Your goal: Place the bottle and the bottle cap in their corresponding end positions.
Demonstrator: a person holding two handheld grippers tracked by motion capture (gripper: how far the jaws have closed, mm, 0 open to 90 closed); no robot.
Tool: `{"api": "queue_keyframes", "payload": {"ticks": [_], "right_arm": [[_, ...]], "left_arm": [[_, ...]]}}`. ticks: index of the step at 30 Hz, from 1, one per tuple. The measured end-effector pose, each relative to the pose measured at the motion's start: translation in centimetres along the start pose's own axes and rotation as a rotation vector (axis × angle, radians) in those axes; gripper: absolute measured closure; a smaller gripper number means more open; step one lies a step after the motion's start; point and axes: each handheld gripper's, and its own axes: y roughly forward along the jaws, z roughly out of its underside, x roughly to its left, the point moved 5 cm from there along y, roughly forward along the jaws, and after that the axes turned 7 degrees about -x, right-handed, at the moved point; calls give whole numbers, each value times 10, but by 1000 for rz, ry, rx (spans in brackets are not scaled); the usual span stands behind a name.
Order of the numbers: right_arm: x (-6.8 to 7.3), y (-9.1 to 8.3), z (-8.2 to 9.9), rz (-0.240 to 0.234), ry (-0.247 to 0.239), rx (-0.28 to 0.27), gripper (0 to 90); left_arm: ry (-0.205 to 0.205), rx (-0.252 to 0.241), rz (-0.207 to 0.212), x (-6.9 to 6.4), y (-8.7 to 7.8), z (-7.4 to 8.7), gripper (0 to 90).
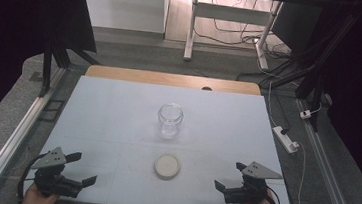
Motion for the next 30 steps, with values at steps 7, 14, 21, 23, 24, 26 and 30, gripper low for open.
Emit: {"api": "queue_keyframes", "payload": {"ticks": [7, 14, 21, 23, 24, 26, 30], "right_arm": [[-13, -18, 10, 64, 35, 1, 0], [-20, -30, 20, 95, 81, 20, 0], [-19, -36, 25, 107, 86, 47, 0], [-19, -37, 25, 108, 86, 49, 0], [-19, -38, 26, 110, 85, 53, 0], [-19, -38, 26, 108, 88, 54, 0], [-19, -38, 27, 107, 87, 61, 0]], "left_arm": [[-30, 12, -59, 7, -11, 11, 0], [-27, 61, -117, 11, -15, 22, 0], [-47, 76, -149, 15, -23, 28, 0], [-56, 87, -154, 16, -24, 29, 0], [-56, 92, -157, 16, -25, 30, 0], [-59, 97, -155, 16, -25, 30, 0], [-63, 101, -147, 16, -24, 30, 0]]}}
